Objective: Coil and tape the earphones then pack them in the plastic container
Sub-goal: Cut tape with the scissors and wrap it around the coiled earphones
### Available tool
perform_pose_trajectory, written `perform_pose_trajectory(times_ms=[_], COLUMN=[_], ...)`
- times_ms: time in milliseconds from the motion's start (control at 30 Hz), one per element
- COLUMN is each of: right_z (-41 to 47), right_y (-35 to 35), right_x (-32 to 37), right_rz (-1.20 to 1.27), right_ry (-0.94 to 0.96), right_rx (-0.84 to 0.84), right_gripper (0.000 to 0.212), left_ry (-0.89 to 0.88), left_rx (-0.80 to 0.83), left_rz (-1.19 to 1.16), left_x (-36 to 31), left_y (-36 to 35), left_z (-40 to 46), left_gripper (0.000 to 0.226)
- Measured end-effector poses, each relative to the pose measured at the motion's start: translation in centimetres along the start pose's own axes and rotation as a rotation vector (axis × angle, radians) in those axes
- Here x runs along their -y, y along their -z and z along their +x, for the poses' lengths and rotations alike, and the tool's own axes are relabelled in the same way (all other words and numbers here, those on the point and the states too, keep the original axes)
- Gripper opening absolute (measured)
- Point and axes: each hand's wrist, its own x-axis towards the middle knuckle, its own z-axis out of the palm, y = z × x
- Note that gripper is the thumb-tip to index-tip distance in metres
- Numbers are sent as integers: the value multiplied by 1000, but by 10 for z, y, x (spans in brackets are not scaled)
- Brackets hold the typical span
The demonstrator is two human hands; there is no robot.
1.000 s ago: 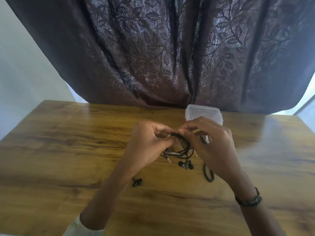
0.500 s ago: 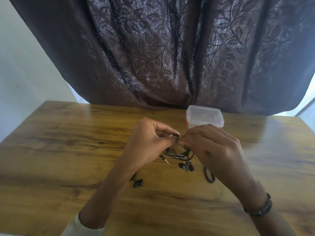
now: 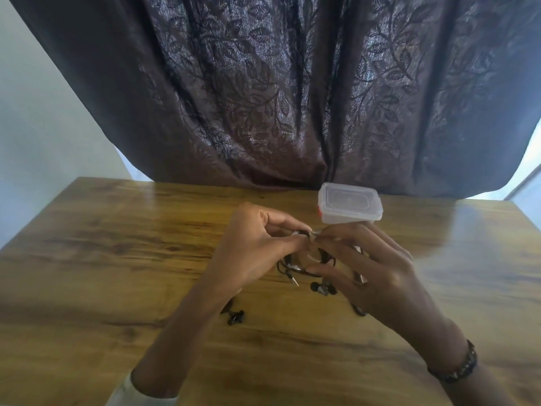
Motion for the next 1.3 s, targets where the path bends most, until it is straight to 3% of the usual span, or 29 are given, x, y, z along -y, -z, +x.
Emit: perform_pose_trajectory(times_ms=[167, 400, 833, 1033, 1300], right_z=[11, 17, 22, 22, 25], right_y=[5, 9, 16, 20, 26], right_x=[6, 7, 3, 6, 11], right_rz=[273, 529, 473, 512, 633], right_ry=[-201, -435, -463, -502, -583], right_rx=[-91, -46, -70, -65, -48], right_gripper=[13, 15, 11, 14, 20], left_ry=[-73, -155, -184, -299, -607], left_rx=[11, 25, 172, 38, -89], left_rz=[24, 89, 138, 290, 562], left_x=[-5, -5, -10, -10, -8], left_y=[2, 3, 5, -5, -8], left_z=[-1, -1, -2, -7, -7], left_gripper=[14, 16, 27, 19, 21])
